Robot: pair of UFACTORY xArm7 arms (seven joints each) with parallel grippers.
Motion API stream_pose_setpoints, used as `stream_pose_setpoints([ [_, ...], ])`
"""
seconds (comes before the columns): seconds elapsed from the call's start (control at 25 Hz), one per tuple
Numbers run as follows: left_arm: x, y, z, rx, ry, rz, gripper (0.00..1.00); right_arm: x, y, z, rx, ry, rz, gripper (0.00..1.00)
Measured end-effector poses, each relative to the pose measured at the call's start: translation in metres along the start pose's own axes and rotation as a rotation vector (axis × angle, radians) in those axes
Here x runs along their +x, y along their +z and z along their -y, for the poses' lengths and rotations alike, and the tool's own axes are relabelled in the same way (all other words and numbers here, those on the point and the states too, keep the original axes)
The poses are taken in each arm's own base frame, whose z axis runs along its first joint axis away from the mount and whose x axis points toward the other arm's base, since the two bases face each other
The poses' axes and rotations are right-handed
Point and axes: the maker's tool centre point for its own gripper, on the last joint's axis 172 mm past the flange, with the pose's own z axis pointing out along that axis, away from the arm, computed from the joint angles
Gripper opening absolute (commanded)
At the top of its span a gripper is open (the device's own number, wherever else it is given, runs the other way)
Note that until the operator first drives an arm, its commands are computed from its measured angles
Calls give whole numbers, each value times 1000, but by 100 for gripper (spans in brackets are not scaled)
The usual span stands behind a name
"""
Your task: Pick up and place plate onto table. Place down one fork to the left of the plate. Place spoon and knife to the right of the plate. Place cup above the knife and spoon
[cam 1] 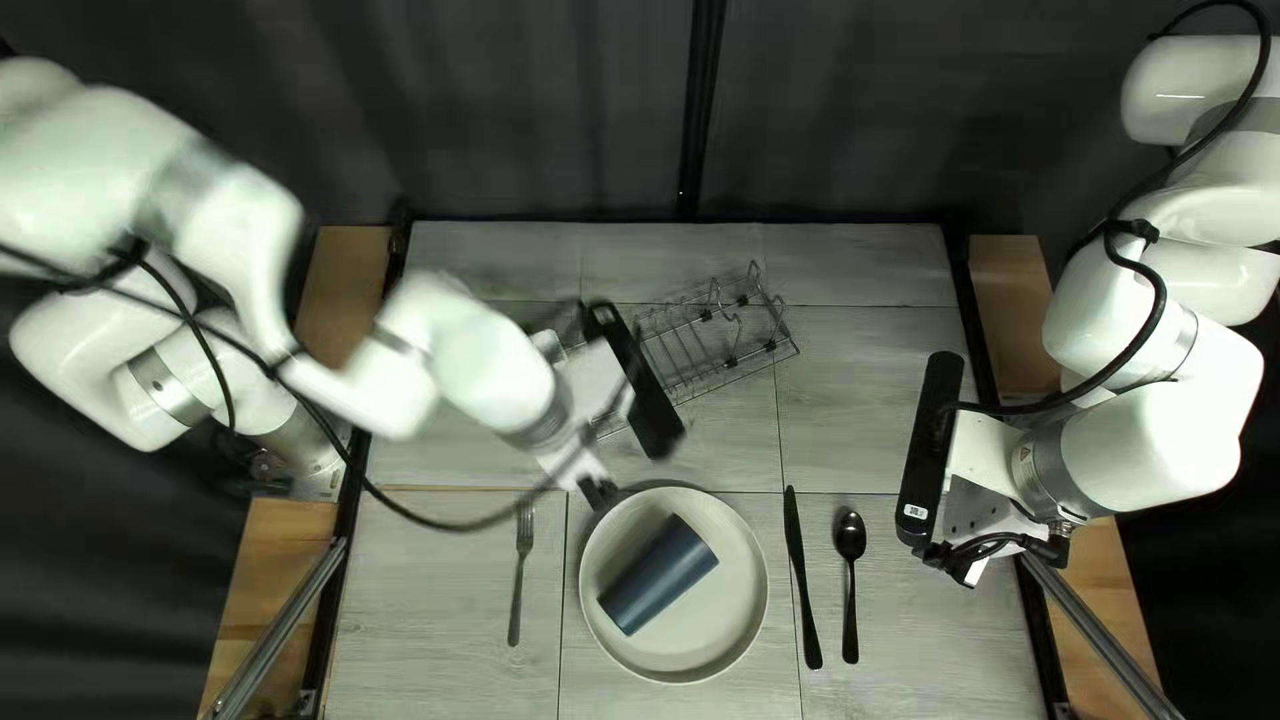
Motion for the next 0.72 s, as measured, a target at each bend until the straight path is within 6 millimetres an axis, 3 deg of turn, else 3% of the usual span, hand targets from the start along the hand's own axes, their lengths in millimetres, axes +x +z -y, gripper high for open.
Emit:
stream_pose_setpoints([
  [0.16,-16,-61,44,48,42,-38,100,0,0,0,0,0,0,100],
  [0.24,-21,-77,54,63,51,-61,100,0,0,0,0,0,0,100],
  [0.56,-23,-81,57,67,52,-67,100,0,2,1,5,-7,-6,100],
  [0.72,-23,-81,57,67,52,-67,100,20,16,8,45,19,-21,100],
])
